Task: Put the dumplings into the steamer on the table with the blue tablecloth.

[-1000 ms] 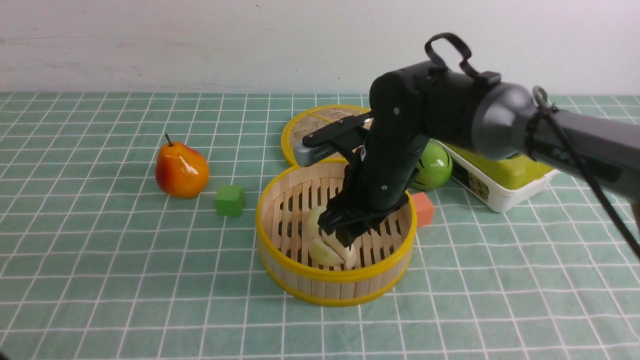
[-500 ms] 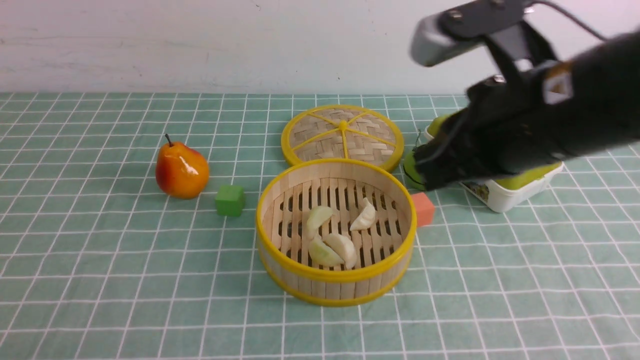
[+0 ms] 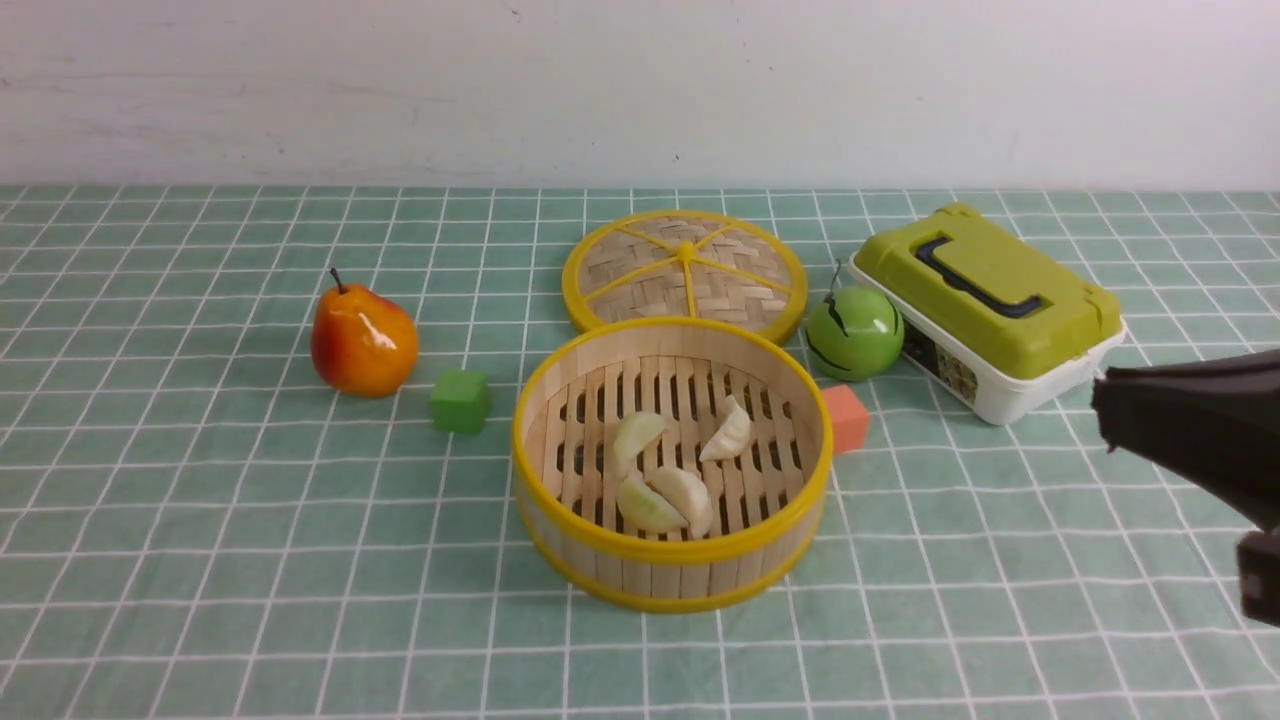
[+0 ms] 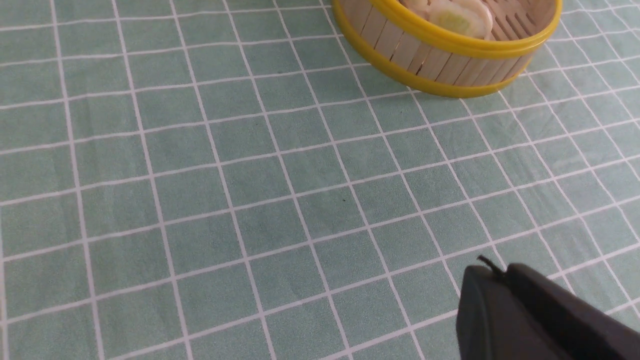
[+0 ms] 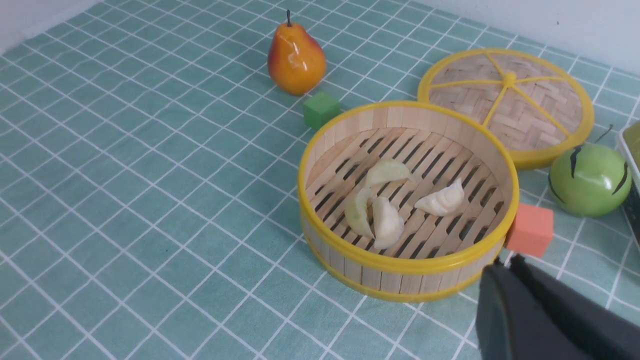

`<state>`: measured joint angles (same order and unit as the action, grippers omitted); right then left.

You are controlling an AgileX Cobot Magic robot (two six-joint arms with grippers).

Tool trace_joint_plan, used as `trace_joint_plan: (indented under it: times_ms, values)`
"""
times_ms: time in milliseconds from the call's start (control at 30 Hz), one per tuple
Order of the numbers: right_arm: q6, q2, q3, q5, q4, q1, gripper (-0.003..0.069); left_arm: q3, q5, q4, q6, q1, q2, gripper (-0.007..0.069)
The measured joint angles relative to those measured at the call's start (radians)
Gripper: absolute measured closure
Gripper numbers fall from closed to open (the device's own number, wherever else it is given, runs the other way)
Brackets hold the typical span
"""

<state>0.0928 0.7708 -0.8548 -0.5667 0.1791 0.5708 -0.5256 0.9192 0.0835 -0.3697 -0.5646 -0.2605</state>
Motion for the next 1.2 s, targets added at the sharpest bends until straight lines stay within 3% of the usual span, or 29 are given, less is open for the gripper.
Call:
trace_joint_plan:
  times_ms: [500,667,767,933,1200]
  values:
    - [0.0,-0.025,0.014,-0.001,-0.005,0.0,0.0673,0.0,0.0,0.0,0.0,0.0,0.0,0.0587]
    - [-0.006,-0.137,0.188,0.159,-0.091,-0.005,0.0679,0.0,0.001,0.001,0.0,0.0,0.0,0.0586]
    - [-0.064,-0.27,0.363,0.292,-0.129,-0.07,0.0679,0.0,0.001,0.001,0.0,0.0,0.0,0.0586]
    - [-0.192,-0.497,0.633,0.418,-0.137,-0.268,0.0679,0.0,0.002,0.001,-0.002,0.0,0.0,0.0586]
    - [-0.268,-0.771,0.868,0.376,-0.138,-0.533,0.0679,0.0,0.002,0.001,-0.003,0.0,0.0,0.0586]
